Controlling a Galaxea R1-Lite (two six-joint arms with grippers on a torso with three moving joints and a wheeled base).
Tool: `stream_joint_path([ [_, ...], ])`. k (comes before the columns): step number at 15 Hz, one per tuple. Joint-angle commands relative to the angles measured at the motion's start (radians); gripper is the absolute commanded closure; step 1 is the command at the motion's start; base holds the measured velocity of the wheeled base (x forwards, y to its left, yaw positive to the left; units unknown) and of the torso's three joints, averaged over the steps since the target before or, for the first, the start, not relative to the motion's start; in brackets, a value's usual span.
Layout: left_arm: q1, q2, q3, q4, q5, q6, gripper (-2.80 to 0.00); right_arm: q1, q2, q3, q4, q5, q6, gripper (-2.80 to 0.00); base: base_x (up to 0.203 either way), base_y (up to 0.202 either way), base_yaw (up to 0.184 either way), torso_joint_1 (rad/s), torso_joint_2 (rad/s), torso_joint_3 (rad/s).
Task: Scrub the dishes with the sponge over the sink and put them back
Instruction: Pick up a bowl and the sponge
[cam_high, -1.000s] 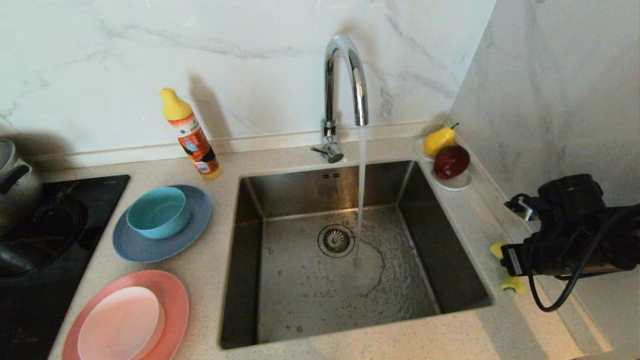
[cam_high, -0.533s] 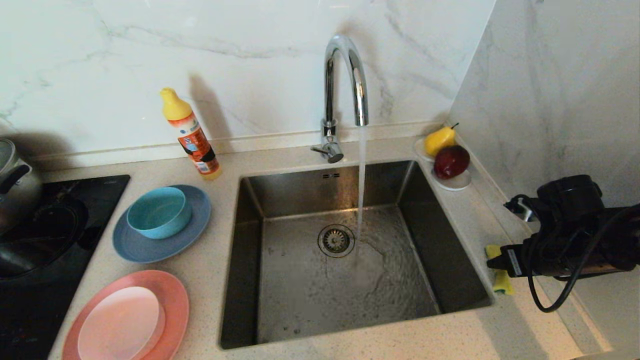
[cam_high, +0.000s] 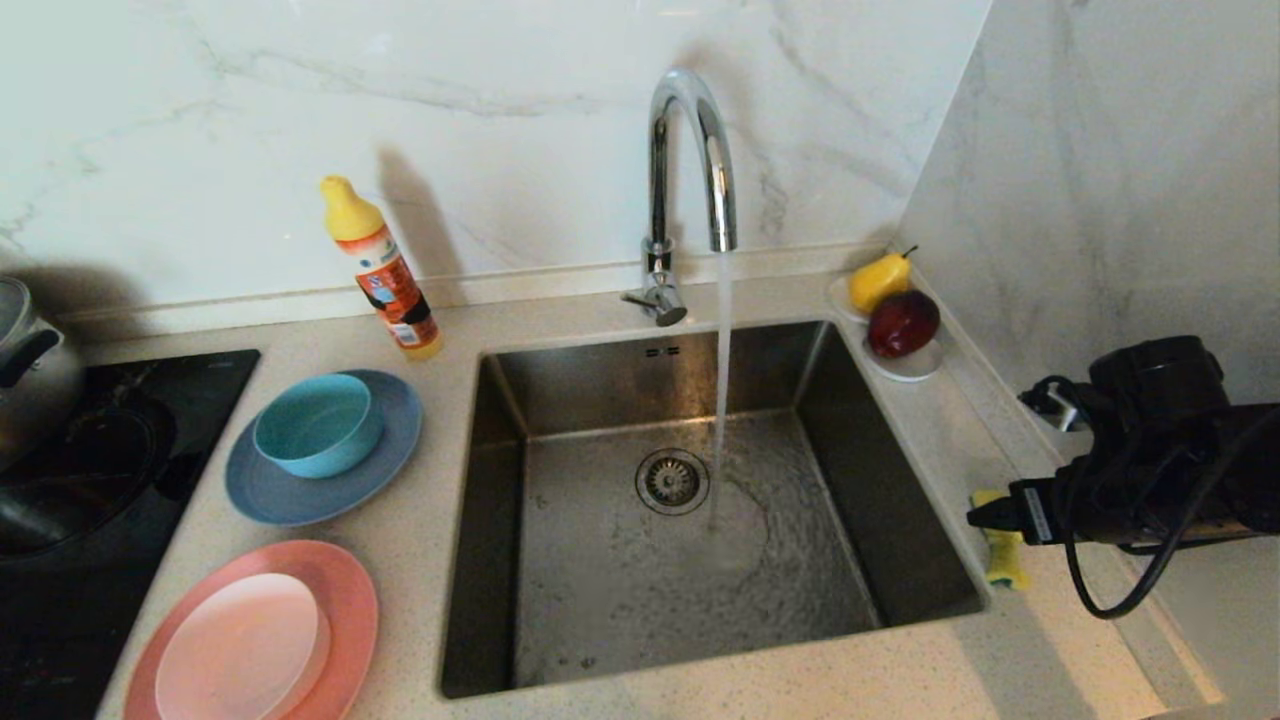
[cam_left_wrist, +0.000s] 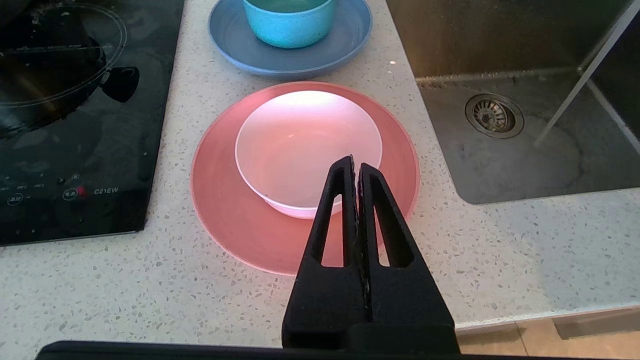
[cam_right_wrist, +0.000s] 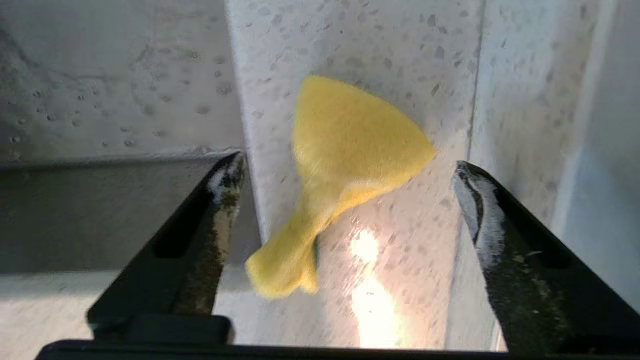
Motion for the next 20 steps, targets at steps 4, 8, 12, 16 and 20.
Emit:
stream_joint_path([
  [4,0.0,0.002,0.018,0.0,0.0,0.0,0.0,0.04,-0.03,0.015,0.046,0.0,0.095,-2.8,0.0,0.0,0.0,0.0,0.0,0.0],
  [8,0.0,0.0,0.018,0.0,0.0,0.0,0.0,0.046,-0.016,0.031,0.046,-0.001,0.148,-2.8,0.0,0.0,0.0,0.0,0.0,0.0],
  [12,0.0,0.0,0.018,0.0,0.0,0.0,0.0,0.046,0.002,0.039,0.044,0.0,0.153,-2.8,0.0,0.0,0.0,0.0,0.0,0.0],
  [16,0.0,0.002,0.018,0.0,0.0,0.0,0.0,0.045,0.031,0.023,0.038,-0.005,0.153,-2.8,0.0,0.0,0.0,0.0,0.0,0.0],
  [20,0.0,0.001,0.018,0.0,0.0,0.0,0.0,0.045,0.039,0.019,0.035,-0.008,0.151,0.0,0.0,0.0,0.0,0.0,0.0,0.0],
])
